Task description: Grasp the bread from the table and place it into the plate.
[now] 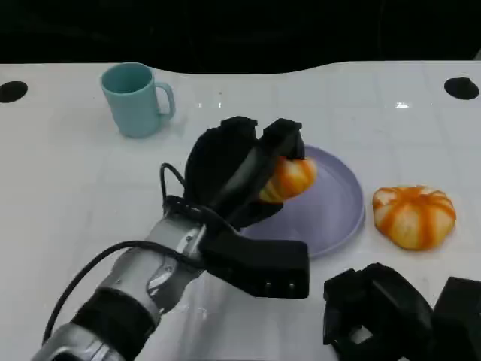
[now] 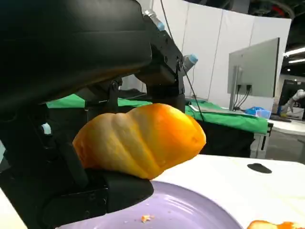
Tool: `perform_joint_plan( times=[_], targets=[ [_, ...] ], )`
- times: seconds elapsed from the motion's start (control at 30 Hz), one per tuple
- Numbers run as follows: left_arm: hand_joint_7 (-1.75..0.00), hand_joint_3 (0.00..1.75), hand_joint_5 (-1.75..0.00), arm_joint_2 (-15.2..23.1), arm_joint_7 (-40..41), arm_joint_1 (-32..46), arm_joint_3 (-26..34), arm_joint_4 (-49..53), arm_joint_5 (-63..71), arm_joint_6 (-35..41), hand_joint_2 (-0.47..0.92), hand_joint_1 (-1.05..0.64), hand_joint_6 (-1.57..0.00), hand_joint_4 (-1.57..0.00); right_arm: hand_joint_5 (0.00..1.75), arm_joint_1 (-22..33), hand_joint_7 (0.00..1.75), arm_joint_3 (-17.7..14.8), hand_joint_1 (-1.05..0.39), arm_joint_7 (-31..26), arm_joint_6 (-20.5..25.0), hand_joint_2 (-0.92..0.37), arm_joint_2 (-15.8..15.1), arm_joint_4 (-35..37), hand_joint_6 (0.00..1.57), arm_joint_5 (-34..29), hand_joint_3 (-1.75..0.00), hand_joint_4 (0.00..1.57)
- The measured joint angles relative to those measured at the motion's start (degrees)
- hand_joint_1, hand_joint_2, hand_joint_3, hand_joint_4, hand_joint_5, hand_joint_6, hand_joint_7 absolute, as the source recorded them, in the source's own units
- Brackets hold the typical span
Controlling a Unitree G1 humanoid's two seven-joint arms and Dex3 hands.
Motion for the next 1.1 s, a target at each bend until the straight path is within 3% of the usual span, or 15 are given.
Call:
perform_joint_plan(
  times=[0.1,0.23,0.3,0.37,0.43,0.5,0.53,0.67,0.9,1.1],
  targets=[
    [-1.75,1.51,-1.75,-1.35,0.69,-1.17,-0.51,3.50,-0.07,-0.28,0.19,-0.28,-0.83,-1.05,1.24,0.05,0.94,0.02,-1.05,-0.06,0.19,-0.13,0.00,-0.04,1.57,0.01,-1.18,1.56],
    [-1.64,1.39,-1.75,-2.21,2.09,-3.17,-1.30,8.10,-0.39,-1.55,0.32,-0.31,-0.76,-1.00,1.24,0.17,0.95,0.12,-1.05,-0.08,0.17,-0.14,-0.01,-0.17,1.57,-0.18,-1.19,1.55],
    [-1.42,1.27,-1.72,-2.39,2.10,-3.84,-1.49,9.26,-1.26,-1.87,0.39,-0.34,-0.74,-0.93,1.25,0.27,0.95,0.15,-1.05,-0.11,0.15,-0.14,-0.02,-0.32,1.57,-0.38,-1.19,1.55],
    [-1.09,1.06,-1.58,-2.41,1.84,-4.33,-1.56,9.81,-2.04,-1.96,0.49,-0.38,-0.75,-0.84,1.25,0.43,0.95,0.20,-1.05,-0.15,0.14,-0.13,-0.02,-0.49,1.57,-0.44,-1.19,1.55],
    [-0.71,0.81,-1.29,-2.39,0.94,-4.58,-1.80,10.06,-2.24,-1.92,0.60,-0.41,-0.65,-0.70,1.26,0.63,0.94,0.20,-1.05,-0.13,0.16,-0.12,-0.01,-0.80,1.57,-0.39,-1.19,1.55],
    [-0.56,0.72,-1.16,-2.36,-0.57,-4.67,-2.47,10.08,-2.23,-1.50,0.64,-0.44,-0.58,-0.59,1.26,0.74,0.93,0.19,-1.05,-0.08,0.32,-0.12,-0.01,-1.16,1.57,-0.23,-1.19,1.54],
    [-0.48,0.59,-1.09,-2.35,-1.42,-4.69,-2.82,10.08,-2.17,-1.13,0.70,-0.46,-0.52,-0.51,1.27,0.77,0.93,0.18,-1.05,-0.06,0.46,-0.12,0.00,-1.30,1.57,-0.14,-1.19,1.54],
    [-0.38,0.21,-1.04,-1.94,-4.27,-4.72,-4.29,10.00,-1.86,0.39,0.89,-0.58,-0.42,-0.31,1.27,0.88,0.94,0.19,-1.05,-0.10,1.05,-0.11,0.00,-1.63,1.57,-0.14,-1.20,1.55],
    [-0.29,0.23,-0.95,-0.20,-11.66,-4.70,-5.87,6.62,-1.64,3.82,0.92,-0.84,-0.23,-0.07,1.28,1.03,0.94,0.22,-1.05,-0.22,1.54,-0.12,-0.01,-2.23,1.57,-0.21,-1.20,1.55],
    [-0.27,0.17,-0.96,1.53,-18.52,-4.32,-6.68,-0.68,-0.44,8.95,0.92,-0.89,-0.20,-0.04,1.27,1.04,0.94,0.20,-1.05,-0.12,1.51,-0.12,-0.01,-2.23,1.57,-0.18,-1.20,1.55]
  ],
)
